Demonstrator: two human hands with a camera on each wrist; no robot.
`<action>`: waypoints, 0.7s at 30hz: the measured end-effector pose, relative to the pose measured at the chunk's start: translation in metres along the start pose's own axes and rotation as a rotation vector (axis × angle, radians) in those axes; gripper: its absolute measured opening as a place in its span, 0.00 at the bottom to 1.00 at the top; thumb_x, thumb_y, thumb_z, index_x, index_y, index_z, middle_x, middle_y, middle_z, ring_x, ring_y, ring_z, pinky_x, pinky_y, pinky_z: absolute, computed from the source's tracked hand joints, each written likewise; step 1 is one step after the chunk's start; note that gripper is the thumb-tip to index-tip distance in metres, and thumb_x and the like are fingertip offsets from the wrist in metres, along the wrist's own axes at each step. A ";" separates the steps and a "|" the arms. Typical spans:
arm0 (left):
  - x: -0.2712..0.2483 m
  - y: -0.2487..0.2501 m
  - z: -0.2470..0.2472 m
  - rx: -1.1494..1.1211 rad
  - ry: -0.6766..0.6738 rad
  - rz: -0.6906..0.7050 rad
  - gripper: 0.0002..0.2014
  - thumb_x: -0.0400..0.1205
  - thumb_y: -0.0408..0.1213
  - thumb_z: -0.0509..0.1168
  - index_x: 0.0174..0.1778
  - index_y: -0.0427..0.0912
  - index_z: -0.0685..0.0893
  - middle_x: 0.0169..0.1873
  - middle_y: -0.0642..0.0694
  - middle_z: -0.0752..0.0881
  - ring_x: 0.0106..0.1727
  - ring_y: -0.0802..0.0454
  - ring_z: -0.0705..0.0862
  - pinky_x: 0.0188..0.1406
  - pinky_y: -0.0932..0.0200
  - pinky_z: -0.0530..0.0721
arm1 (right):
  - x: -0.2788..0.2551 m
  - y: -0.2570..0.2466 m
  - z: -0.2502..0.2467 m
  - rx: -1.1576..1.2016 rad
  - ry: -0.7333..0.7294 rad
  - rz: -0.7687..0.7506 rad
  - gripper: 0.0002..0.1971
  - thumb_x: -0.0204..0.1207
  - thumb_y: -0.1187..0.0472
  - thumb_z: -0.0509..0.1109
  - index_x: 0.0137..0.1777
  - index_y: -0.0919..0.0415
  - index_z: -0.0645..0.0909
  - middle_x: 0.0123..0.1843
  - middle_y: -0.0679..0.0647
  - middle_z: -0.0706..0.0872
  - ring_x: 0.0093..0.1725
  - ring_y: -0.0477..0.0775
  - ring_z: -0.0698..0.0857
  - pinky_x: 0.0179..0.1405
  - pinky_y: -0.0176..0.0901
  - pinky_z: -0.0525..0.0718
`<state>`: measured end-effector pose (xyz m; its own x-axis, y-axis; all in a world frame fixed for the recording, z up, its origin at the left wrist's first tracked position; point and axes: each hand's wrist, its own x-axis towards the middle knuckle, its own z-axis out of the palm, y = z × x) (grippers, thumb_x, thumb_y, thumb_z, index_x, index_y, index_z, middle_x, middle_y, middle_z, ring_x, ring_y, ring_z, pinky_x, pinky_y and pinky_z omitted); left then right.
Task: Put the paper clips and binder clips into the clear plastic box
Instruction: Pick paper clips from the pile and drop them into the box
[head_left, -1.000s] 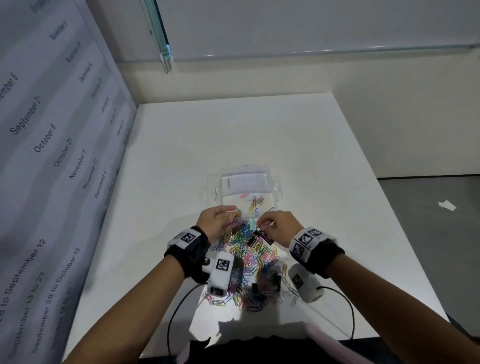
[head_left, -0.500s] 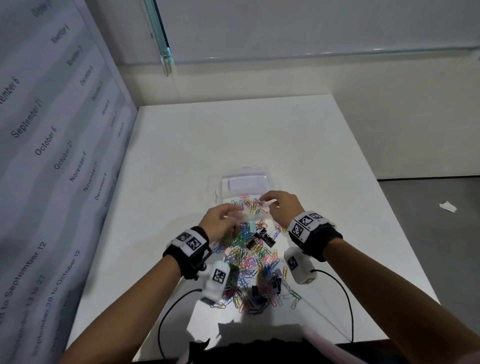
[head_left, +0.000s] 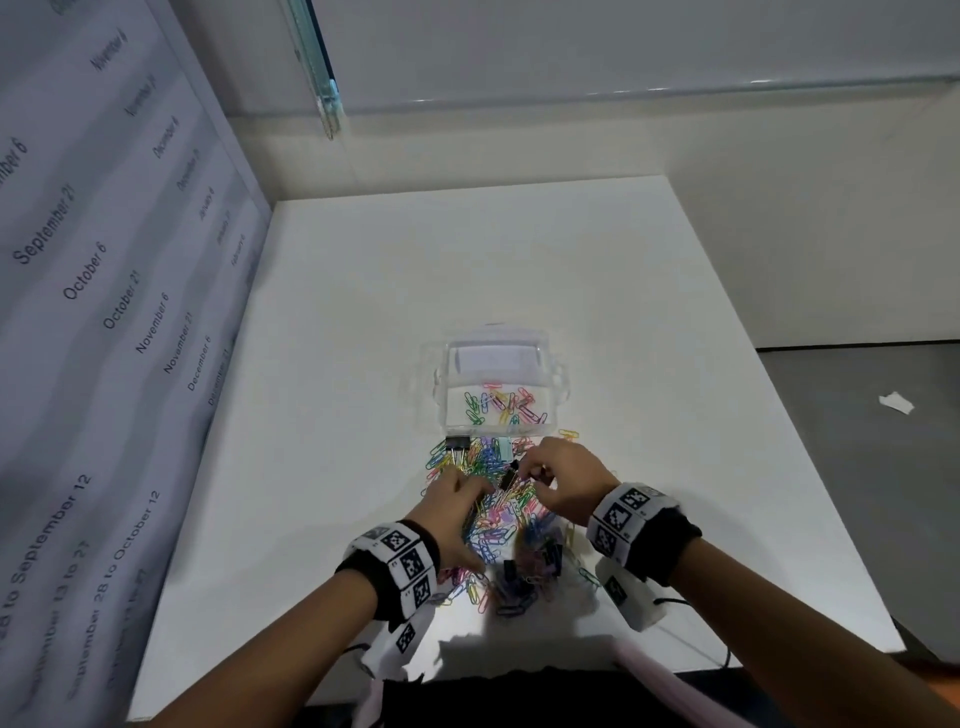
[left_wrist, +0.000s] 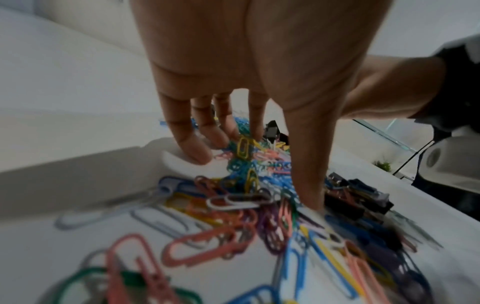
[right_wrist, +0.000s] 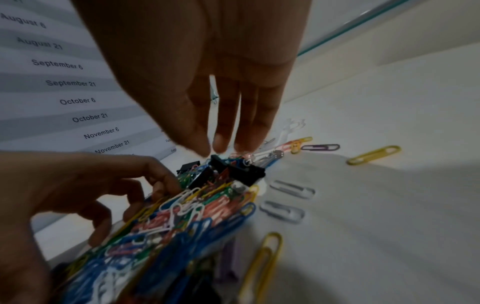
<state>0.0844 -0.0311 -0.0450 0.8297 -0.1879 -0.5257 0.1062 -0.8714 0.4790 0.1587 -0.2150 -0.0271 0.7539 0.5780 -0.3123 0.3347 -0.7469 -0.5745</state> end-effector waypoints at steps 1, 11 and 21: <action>0.001 0.001 0.002 0.003 0.017 0.005 0.45 0.62 0.46 0.81 0.73 0.52 0.65 0.65 0.46 0.65 0.67 0.50 0.69 0.69 0.60 0.74 | 0.000 -0.001 0.001 -0.031 -0.080 0.020 0.13 0.71 0.65 0.67 0.55 0.58 0.82 0.55 0.56 0.79 0.53 0.55 0.77 0.55 0.44 0.75; 0.010 0.004 0.011 -0.056 0.190 -0.015 0.20 0.76 0.30 0.67 0.64 0.41 0.74 0.62 0.42 0.69 0.61 0.43 0.76 0.64 0.54 0.77 | -0.002 -0.011 0.040 -0.148 -0.152 0.000 0.29 0.61 0.60 0.78 0.62 0.58 0.74 0.63 0.59 0.72 0.59 0.62 0.75 0.58 0.49 0.76; 0.004 -0.012 -0.001 -0.421 0.225 -0.120 0.17 0.80 0.24 0.61 0.37 0.54 0.82 0.49 0.42 0.87 0.50 0.45 0.86 0.55 0.53 0.85 | -0.005 0.001 0.013 0.051 -0.047 0.078 0.15 0.68 0.72 0.60 0.47 0.61 0.86 0.54 0.56 0.87 0.55 0.56 0.83 0.52 0.38 0.76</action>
<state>0.0872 -0.0208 -0.0527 0.8909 0.0451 -0.4520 0.3819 -0.6131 0.6916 0.1476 -0.2148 -0.0362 0.7490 0.5344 -0.3917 0.2460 -0.7732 -0.5845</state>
